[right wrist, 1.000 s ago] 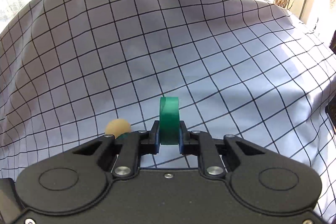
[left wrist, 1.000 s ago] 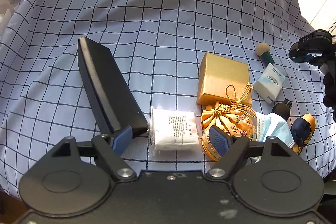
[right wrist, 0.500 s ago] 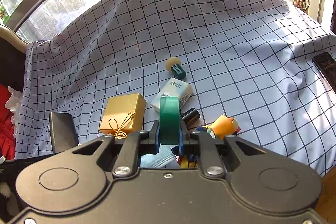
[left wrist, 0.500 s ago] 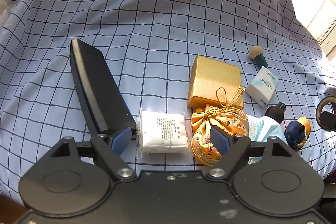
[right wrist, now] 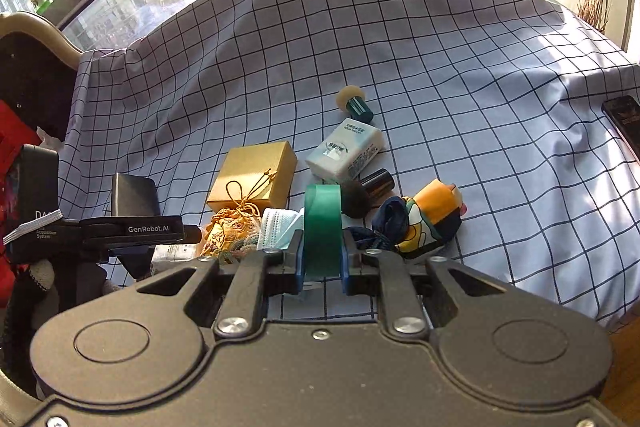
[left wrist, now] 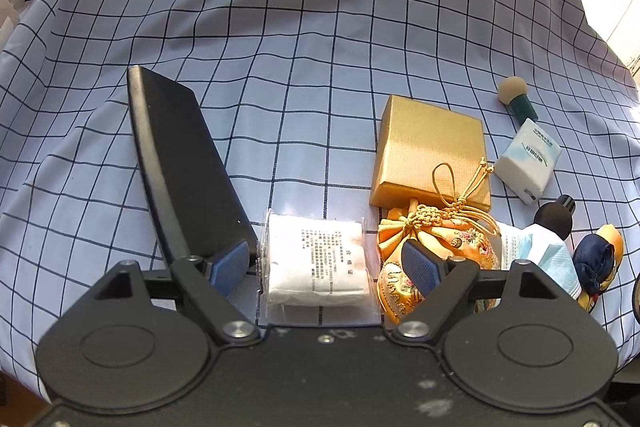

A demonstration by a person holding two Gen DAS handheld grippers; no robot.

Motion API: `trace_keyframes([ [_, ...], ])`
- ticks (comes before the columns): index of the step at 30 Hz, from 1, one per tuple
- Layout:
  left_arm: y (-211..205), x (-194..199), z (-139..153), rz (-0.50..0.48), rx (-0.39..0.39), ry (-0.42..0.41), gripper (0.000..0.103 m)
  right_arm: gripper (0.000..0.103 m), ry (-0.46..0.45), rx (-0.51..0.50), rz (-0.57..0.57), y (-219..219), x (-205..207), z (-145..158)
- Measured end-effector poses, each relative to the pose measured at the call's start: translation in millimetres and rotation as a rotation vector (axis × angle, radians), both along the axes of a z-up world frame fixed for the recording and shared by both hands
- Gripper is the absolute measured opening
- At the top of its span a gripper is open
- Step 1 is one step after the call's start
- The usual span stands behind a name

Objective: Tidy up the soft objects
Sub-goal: 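Grasp the white cotton-pad packet with the left tool while the right tool holds the green tape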

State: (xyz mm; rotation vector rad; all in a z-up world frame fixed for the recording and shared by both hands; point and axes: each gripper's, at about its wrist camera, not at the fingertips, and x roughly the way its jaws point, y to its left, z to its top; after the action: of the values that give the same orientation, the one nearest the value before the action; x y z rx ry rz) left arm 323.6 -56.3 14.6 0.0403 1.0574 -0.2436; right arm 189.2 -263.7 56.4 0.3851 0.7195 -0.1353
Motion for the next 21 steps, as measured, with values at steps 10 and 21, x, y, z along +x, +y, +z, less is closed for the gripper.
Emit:
trace_keyframes([
  [10, -5.5, 8.8, -8.3, -0.017, 0.014, 0.023, 0.083, 0.015, -0.005, 0.009, 0.009, -2.3, -5.6, 3.0],
  [21, 3.0, 12.3, -13.9, 0.019, 0.095, 0.033, 0.083, 0.016, -0.011, 0.019, 0.014, -2.0, -6.8, 6.1],
])
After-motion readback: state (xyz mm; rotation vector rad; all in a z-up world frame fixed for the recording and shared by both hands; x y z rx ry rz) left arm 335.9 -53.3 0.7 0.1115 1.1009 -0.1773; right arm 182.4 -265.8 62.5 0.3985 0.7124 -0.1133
